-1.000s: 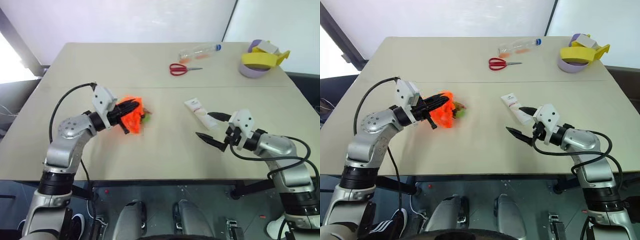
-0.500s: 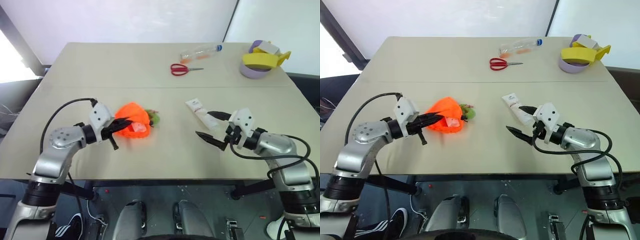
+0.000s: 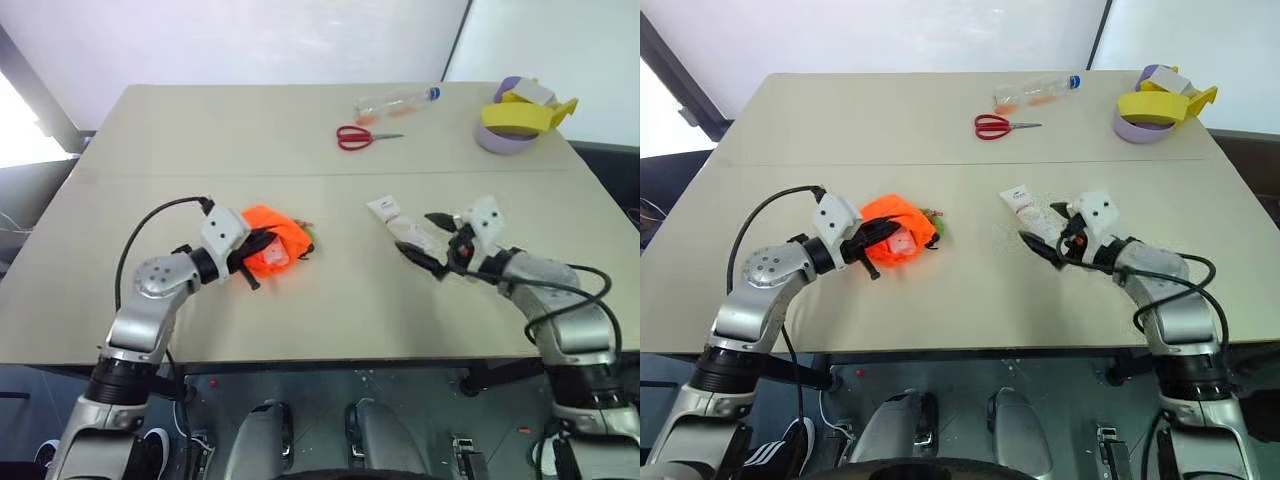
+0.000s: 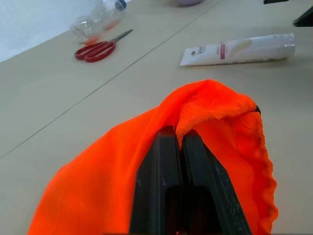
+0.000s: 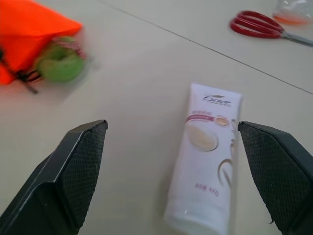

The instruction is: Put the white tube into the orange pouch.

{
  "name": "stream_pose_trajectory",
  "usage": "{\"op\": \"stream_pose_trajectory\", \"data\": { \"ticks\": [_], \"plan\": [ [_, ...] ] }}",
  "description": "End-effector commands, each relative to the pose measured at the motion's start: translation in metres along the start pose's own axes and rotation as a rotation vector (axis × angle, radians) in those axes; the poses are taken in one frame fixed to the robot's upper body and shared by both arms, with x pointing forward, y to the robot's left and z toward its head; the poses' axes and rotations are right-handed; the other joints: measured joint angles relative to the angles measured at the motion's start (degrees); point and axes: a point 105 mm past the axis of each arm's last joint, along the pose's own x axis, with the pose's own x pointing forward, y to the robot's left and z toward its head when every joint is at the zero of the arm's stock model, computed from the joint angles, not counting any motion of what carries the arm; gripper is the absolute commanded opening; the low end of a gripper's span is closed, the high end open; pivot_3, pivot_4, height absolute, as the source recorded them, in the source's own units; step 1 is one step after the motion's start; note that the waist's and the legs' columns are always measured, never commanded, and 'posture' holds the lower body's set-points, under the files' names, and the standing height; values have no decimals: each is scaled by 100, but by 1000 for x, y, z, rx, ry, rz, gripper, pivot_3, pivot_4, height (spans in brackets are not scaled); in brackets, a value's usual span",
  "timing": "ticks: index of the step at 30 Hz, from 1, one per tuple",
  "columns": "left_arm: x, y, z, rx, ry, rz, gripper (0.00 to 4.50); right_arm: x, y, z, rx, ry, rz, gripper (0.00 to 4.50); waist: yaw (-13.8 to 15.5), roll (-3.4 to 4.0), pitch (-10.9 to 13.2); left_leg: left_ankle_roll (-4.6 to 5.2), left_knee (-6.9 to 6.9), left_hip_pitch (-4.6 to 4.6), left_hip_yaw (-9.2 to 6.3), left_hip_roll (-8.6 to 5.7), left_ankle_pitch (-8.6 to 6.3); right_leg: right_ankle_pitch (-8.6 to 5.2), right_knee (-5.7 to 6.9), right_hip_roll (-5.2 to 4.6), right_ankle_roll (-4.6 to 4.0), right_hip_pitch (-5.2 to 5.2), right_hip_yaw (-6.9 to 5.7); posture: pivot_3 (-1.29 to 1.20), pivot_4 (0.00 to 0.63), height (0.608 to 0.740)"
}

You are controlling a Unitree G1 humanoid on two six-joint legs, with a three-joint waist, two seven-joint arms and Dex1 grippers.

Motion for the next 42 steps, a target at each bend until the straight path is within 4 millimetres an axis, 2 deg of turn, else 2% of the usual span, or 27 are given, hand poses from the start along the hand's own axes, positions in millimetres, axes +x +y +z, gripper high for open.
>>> {"op": "stream_pose_trajectory", "data": {
  "ticks": [1, 4, 9, 12, 17, 20, 24, 27, 30, 31, 34, 37, 42],
  "plan": [
    [0, 2, 11, 11, -41, 10, 16, -1, -10, 24, 38, -14, -91, 4500, 12, 0, 0, 0, -2, -1, 0, 0, 0, 0, -2, 0, 0, -1, 0, 0, 150, 740],
    [1, 2, 11, 13, -44, 8, 16, 1, -16, 19, 74, 103, -156, 4500, 11, 0, 0, 0, -6, -4, 1, 0, 0, 0, -11, 0, 1, -1, 0, 0, 150, 740],
    [3, 1, 10, 17, -45, 4, 16, 2, -4, 15, 82, 259, -132, 4500, 2, 0, 0, 0, -29, -6, 4, 0, 0, 5, -21, 0, 10, -11, 0, 0, 150, 740],
    [4, -1, 10, 14, -52, 0, 16, 1, -4, -1, 85, 353, -146, 4500, -1, 0, -1, 0, -40, -6, 5, 0, 1, 8, -20, 0, 14, -17, -1, 0, 150, 740],
    [4, -4, 8, 27, -46, -3, 16, 6, -15, -12, 75, 383, -205, 4500, -2, 0, -1, 2, -35, -6, 12, -1, 2, 9, -21, 1, 16, -14, -1, 0, 150, 740],
    [3, -4, 10, 15, -53, 3, 16, 11, -16, -16, 91, 385, -209, 4500, -1, 0, 0, 3, -34, -6, 13, -2, 2, 9, -20, 1, 17, -12, -1, 0, 150, 740],
    [3, -3, 12, 15, -59, 16, 16, 15, -13, -32, 134, 413, -194, 4500, -1, 0, -1, 4, -34, -6, 13, -2, 3, 11, -18, 5, 20, -12, -1, 0, 150, 740],
    [3, -3, 14, 21, -58, 15, 0, 14, -15, -35, 143, 420, -219, 3664, -9, 0, 0, 4, -33, -5, 14, -2, 3, 11, -18, 8, 22, -10, -2, 0, 150, 740],
    [2, -3, 14, 18, -58, 20, 0, 14, -14, -29, 150, 400, -210, 2121, 0, 0, 0, 8, -27, -4, 14, -2, 5, 12, -12, 9, 23, -8, -2, 0, 150, 740],
    [2, -2, 14, 17, -59, 21, 0, 14, -13, -28, 145, 399, -206, 1811, 2, 0, 0, 11, -27, -4, 15, -2, 7, 12, -12, 9, 23, -8, -2, 0, 150, 740],
    [3, -3, 14, 19, -59, 20, 0, 12, -9, -23, 106, 377, -164, 1836, 6, 0, 0, 14, -24, -4, 15, -2, 9, 12, -12, 9, 23, -6, -2, 0, 150, 740],
    [5, -3, 16, 13, -67, 21, 0, 6, 0, -7, 26, 303, -51, 1836, 15, 0, 0, 14, -26, -5, 15, -2, 9, 12, -14, 9, 24, -6, -2, 0, 150, 740],
    [5, -3, 15, -38, -63, 44, 0, -21, 31, 19, -60, 191, 239, 1836, 10, -3, 1, 15, -29, -8, 17, -2, 9, 11, -21, 13, 31, -7, -3, 0, 150, 740]
  ]
}}
